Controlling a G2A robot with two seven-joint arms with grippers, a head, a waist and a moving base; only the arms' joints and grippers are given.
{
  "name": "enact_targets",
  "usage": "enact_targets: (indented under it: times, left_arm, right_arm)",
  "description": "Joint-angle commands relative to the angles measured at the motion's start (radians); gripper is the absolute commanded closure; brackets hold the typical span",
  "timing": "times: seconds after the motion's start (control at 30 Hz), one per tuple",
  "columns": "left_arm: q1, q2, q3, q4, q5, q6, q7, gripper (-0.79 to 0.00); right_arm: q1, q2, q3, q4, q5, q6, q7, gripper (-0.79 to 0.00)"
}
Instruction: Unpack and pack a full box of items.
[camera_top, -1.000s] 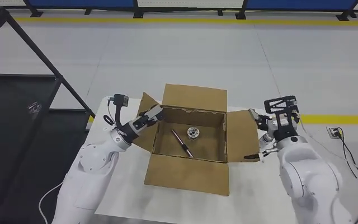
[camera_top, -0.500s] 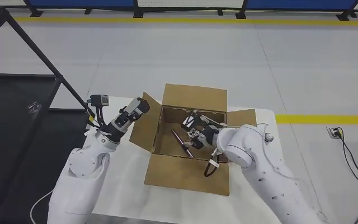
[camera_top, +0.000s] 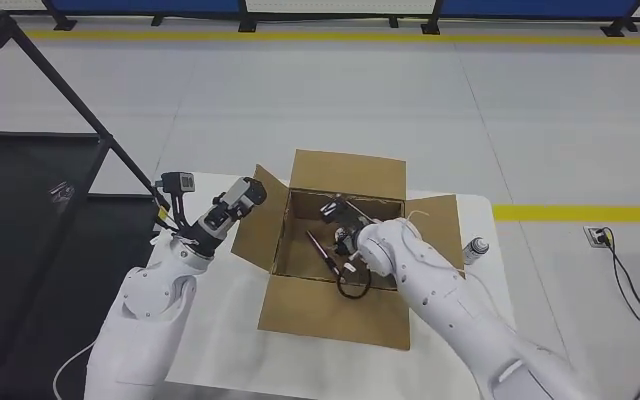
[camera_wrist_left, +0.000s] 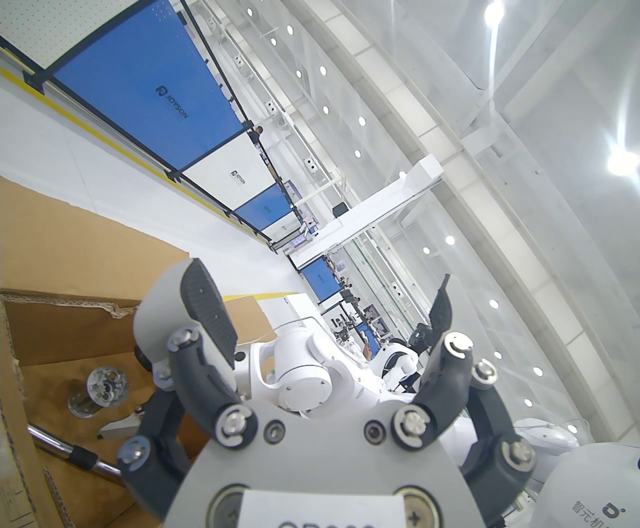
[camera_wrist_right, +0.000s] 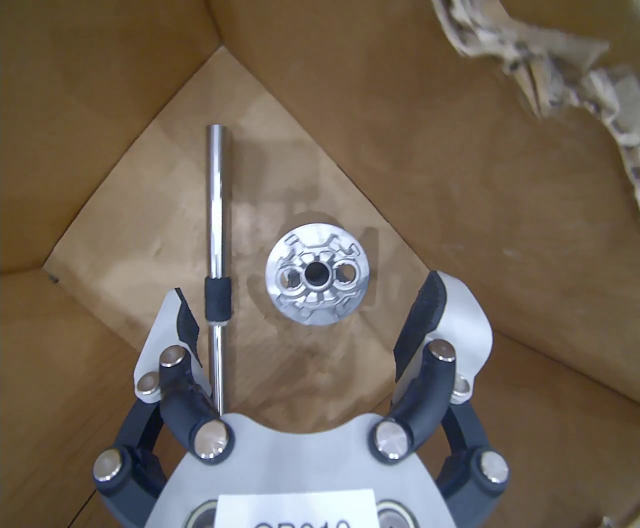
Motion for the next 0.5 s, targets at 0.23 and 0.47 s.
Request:
enact_targets:
  times: [0.23,0.47]
  left_arm:
    - [-0.004,0.001,0.0,0.003,-0.003,0.007,-0.005,-0.785]
    - [-0.009,0.002,-0.001,0.009,-0.005,0.011,-0.007,-0.785]
  right_arm:
    - [0.052,-0.077,-0.02,0.232,0.069,-0.024,-0.107,-0.191]
    - [0.095,-0.105,-0.01,0.301,0.096,-0.105,-0.156,0.0]
